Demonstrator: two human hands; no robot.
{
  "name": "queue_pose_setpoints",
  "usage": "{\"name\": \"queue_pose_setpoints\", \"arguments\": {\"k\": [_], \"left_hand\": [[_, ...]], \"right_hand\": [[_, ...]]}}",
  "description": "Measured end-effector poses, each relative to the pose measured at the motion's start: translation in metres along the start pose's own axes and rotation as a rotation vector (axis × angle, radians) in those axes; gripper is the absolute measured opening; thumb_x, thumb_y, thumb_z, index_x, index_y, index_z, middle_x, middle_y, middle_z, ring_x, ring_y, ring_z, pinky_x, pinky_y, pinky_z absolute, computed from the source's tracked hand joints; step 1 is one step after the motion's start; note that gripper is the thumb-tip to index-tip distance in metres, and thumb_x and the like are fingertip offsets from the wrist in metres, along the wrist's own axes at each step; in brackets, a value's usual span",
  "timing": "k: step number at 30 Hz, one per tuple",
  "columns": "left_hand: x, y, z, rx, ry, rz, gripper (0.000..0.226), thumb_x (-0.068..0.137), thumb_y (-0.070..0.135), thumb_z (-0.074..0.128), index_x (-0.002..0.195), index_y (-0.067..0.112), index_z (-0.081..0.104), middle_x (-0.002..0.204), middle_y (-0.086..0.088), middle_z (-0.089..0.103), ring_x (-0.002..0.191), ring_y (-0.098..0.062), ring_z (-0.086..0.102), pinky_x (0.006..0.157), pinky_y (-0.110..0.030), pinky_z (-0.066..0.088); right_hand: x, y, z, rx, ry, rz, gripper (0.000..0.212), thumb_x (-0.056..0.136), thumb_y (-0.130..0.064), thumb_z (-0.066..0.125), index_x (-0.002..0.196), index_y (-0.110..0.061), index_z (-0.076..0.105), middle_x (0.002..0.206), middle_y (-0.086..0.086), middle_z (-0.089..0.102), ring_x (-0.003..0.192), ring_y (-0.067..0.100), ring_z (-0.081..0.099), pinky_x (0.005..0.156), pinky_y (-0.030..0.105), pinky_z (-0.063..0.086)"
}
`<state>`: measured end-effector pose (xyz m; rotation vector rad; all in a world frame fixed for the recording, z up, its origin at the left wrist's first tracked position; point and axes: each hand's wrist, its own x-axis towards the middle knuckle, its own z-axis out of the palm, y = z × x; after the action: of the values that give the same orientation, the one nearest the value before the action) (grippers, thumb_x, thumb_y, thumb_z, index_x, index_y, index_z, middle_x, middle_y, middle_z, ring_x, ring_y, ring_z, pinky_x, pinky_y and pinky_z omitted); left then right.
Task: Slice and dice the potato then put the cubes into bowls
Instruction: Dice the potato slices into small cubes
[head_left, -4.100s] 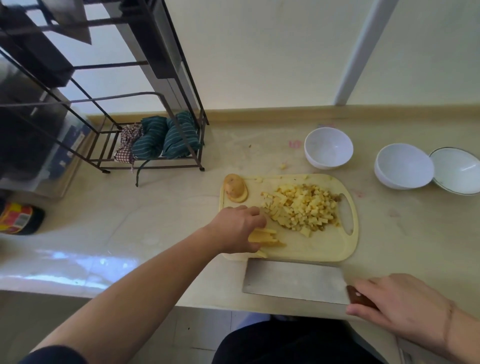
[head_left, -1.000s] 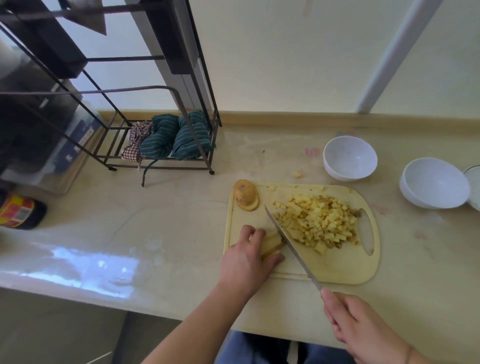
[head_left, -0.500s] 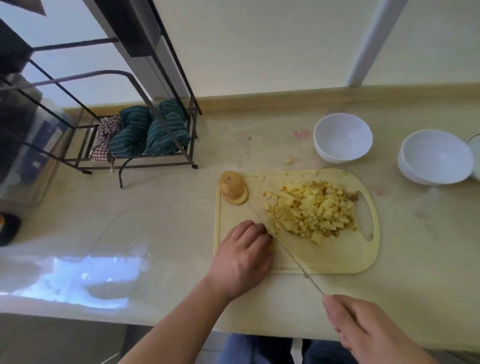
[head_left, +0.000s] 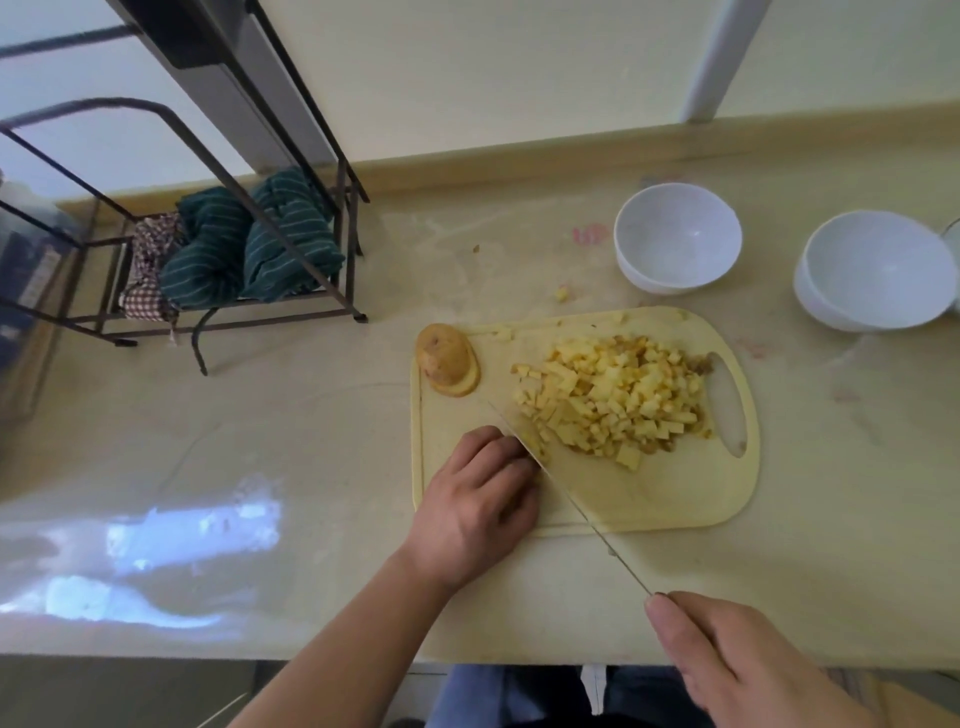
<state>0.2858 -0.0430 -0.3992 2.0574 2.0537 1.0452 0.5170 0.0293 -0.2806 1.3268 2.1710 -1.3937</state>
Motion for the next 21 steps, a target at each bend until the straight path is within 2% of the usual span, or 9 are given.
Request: {"name": "queue_pose_setpoints", "arguments": {"k": [3, 5, 11, 15, 19, 21], "left_hand": [[0.001, 0.0, 0.001, -0.013, 0.008, -0.003, 0.013, 0.085, 0.004, 0.077, 0.096, -0.001, 0.076, 0.107, -0.013, 0.071, 0.1, -0.035, 0.065, 0.093, -0.039, 0.053], [0.001, 0.0, 0.001, -0.017, 0.008, -0.009, 0.013, 0.085, 0.004, 0.076, 0.096, -0.002, 0.076, 0.106, -0.013, 0.071, 0.1, -0.035, 0.065, 0.094, -0.039, 0.053], [-0.001, 0.0, 0.0, -0.008, 0.02, -0.015, 0.013, 0.087, 0.007, 0.077, 0.096, -0.002, 0.075, 0.103, -0.014, 0.069, 0.098, -0.034, 0.062, 0.093, -0.035, 0.051], [-0.006, 0.0, -0.003, -0.007, 0.016, -0.031, 0.017, 0.086, 0.011, 0.08, 0.097, -0.001, 0.075, 0.101, -0.014, 0.067, 0.099, -0.033, 0.062, 0.092, -0.035, 0.052], [-0.012, 0.0, -0.007, -0.006, 0.02, -0.03, 0.019, 0.086, 0.012, 0.08, 0.099, -0.002, 0.075, 0.103, -0.015, 0.066, 0.101, -0.033, 0.062, 0.094, -0.037, 0.052], [-0.011, 0.0, -0.006, -0.004, 0.026, -0.022, 0.017, 0.088, 0.011, 0.078, 0.097, -0.002, 0.074, 0.102, -0.015, 0.067, 0.102, -0.033, 0.062, 0.096, -0.036, 0.052]], "right_hand": [[0.014, 0.002, 0.007, 0.041, -0.015, 0.013, 0.054, 0.087, -0.059, 0.031, 0.061, -0.013, 0.043, 0.051, -0.005, 0.046, 0.053, 0.008, 0.048, 0.069, 0.028, 0.044], [0.023, 0.001, 0.011, 0.101, -0.039, -0.009, 0.055, 0.082, -0.066, 0.03, 0.061, -0.015, 0.04, 0.05, -0.004, 0.041, 0.049, 0.007, 0.041, 0.059, 0.032, 0.04], [0.026, 0.001, 0.007, 0.233, -0.029, -0.013, 0.054, 0.081, -0.067, 0.033, 0.059, -0.017, 0.036, 0.047, -0.006, 0.031, 0.046, 0.007, 0.027, 0.05, 0.021, 0.028], [0.023, 0.0, 0.002, 0.303, -0.058, 0.04, 0.059, 0.083, -0.061, 0.034, 0.067, -0.005, 0.035, 0.047, -0.006, 0.028, 0.039, 0.006, 0.023, 0.037, 0.012, 0.025], [0.021, -0.003, 0.003, 0.362, -0.102, 0.058, 0.06, 0.084, -0.06, 0.036, 0.069, -0.002, 0.035, 0.05, -0.005, 0.027, 0.038, 0.005, 0.023, 0.036, 0.011, 0.024], [0.019, -0.003, 0.004, 0.329, -0.091, 0.037, 0.065, 0.083, -0.068, 0.034, 0.068, -0.005, 0.037, 0.048, -0.005, 0.03, 0.04, 0.005, 0.027, 0.039, 0.012, 0.026]]}}
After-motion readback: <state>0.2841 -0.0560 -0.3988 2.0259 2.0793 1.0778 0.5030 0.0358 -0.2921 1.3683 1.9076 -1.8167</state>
